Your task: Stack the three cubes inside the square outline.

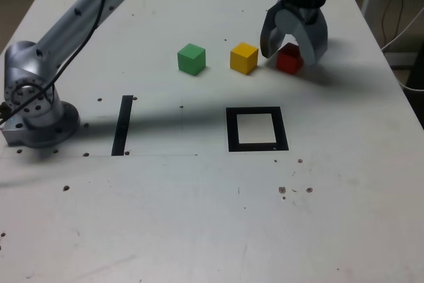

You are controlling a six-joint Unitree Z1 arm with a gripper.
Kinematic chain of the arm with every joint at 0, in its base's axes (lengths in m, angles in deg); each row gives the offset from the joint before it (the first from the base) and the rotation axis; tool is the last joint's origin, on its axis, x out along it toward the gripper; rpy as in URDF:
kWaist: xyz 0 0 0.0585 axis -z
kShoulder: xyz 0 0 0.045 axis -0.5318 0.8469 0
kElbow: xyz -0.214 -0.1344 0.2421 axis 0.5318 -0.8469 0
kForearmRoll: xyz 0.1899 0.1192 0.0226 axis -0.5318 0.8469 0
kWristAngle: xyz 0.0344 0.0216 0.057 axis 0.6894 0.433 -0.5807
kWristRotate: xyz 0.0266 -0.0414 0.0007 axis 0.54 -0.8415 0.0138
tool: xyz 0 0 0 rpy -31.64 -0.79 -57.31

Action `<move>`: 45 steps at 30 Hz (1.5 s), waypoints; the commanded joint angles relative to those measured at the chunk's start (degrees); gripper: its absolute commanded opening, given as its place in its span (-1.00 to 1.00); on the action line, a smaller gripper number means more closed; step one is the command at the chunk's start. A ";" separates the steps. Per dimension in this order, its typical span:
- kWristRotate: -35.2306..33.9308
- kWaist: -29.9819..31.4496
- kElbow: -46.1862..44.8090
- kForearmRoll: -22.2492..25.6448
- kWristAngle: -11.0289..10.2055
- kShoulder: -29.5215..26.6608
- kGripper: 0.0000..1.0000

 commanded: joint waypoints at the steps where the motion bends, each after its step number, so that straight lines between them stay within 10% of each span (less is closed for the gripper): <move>1: -0.27 0.53 -0.23 -0.38 -0.54 0.20 0.10; 7: -0.41 1.45 -0.93 -1.30 -1.36 0.12 -0.17; 45: -2.75 3.10 -2.67 1.44 -1.78 -8.28 -0.18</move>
